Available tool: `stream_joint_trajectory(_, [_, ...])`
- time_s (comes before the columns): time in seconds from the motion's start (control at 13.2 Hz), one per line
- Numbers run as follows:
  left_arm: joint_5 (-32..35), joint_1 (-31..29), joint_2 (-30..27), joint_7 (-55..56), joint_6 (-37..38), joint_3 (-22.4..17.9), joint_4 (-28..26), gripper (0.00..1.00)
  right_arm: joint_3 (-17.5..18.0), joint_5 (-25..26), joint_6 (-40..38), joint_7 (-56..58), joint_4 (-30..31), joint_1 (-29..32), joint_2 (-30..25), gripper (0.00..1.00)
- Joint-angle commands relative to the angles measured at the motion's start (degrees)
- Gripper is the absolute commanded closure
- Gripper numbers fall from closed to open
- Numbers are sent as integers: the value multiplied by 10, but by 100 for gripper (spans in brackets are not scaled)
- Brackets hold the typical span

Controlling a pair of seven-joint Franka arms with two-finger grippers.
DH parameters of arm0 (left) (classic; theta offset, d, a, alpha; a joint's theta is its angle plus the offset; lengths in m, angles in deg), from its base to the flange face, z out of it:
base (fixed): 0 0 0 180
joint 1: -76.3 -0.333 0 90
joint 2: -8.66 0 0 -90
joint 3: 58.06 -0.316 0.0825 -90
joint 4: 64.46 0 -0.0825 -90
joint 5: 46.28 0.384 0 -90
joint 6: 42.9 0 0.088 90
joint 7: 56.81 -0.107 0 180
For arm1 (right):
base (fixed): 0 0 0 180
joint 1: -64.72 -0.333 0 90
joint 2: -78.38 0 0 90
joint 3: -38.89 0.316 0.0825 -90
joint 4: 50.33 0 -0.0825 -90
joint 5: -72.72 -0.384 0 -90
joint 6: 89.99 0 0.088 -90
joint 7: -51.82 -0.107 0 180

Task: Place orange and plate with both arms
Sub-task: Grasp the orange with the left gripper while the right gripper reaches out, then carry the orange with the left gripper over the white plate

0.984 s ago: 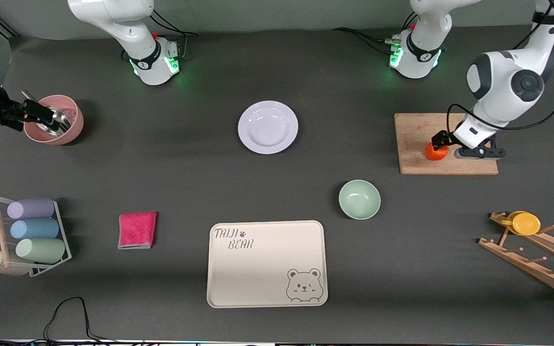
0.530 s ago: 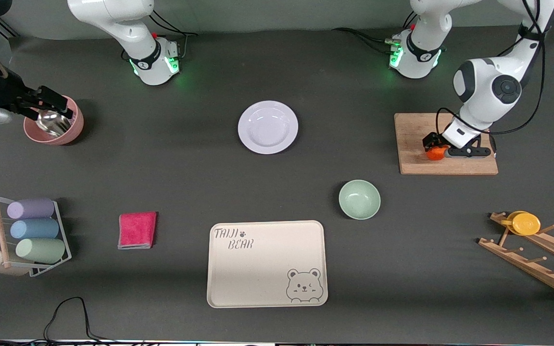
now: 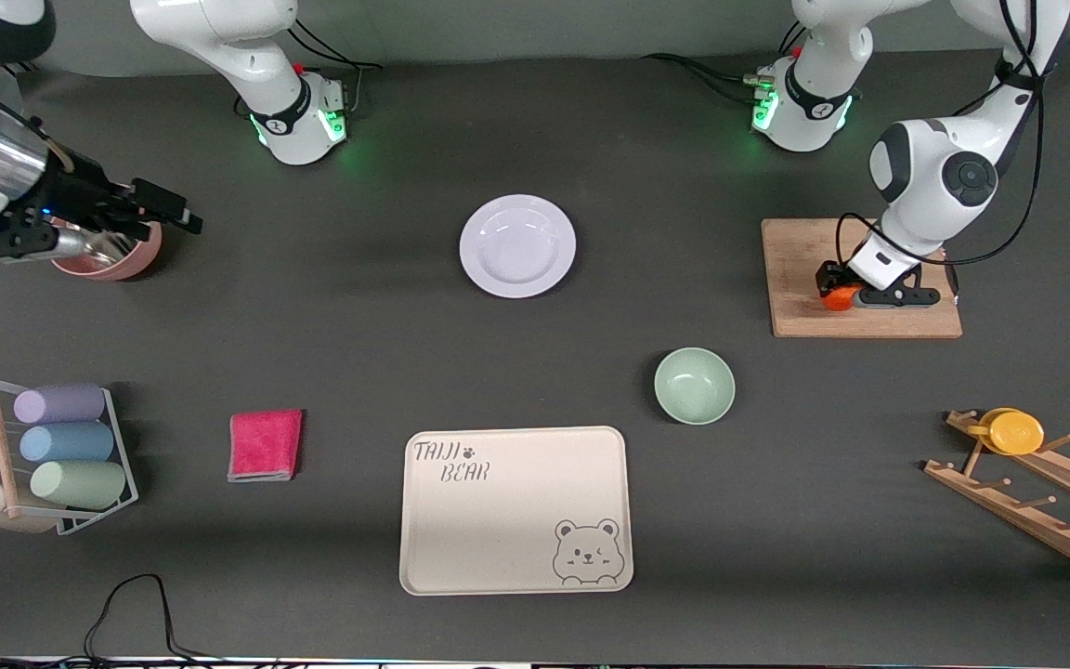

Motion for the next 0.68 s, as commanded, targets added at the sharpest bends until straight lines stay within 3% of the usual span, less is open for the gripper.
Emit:
stream_joint_trajectory(0.0, [2,9,-25,-1,19,2,-3,100,-3,-41,61,-9,61,-30,-12,0])
stream_joint_trajectory(0.23, [-12,60,-94,25,128,13,23,100,-3,-137,121,13,118,-44,-10,0])
stream_joint_trajectory(0.61, [-93,223,-120,189,310,14,164,100,-6,-307,195,169,226,-42,-4,0])
